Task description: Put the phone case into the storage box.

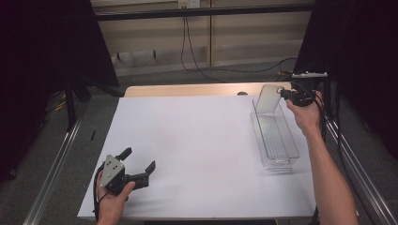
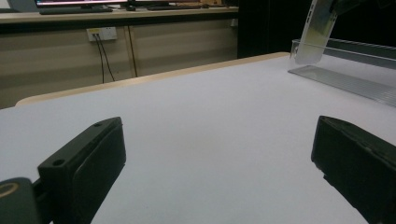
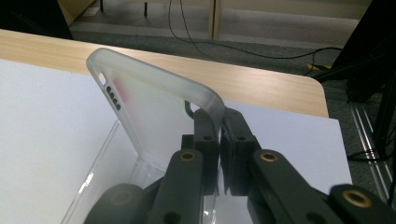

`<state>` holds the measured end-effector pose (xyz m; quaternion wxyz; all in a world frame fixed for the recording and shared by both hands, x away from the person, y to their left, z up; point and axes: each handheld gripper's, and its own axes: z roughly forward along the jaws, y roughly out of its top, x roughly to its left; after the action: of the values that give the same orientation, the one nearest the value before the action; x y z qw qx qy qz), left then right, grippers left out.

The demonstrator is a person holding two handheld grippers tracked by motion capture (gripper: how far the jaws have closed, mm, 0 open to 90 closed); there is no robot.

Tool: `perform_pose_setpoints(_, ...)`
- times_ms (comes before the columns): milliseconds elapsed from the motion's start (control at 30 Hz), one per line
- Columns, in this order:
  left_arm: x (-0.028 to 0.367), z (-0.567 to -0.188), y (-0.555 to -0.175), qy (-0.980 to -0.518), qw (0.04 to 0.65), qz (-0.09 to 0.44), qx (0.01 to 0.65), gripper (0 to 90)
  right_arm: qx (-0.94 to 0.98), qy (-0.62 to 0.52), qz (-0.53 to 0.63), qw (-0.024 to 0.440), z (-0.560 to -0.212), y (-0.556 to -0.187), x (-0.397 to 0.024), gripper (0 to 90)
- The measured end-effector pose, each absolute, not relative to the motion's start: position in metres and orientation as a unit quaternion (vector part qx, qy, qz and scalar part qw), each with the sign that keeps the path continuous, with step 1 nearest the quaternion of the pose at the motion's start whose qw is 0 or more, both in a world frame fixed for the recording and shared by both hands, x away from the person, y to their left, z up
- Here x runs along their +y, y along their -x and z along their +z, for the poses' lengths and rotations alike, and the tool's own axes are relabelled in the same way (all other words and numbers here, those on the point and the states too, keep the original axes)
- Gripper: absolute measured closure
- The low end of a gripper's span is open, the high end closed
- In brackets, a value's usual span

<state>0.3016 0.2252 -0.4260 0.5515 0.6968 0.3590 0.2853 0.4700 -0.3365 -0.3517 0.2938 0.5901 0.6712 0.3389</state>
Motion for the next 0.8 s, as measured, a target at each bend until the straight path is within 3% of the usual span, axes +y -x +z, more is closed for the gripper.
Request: perform_pose_setpoints(800,0.2259,-0.4260,-0.3016,-0.695,0.553,0.285,0.361,3.1,0.681,-0.581,0.336,0.294,-0.3620,-0.4797,-0.3337,86.1)
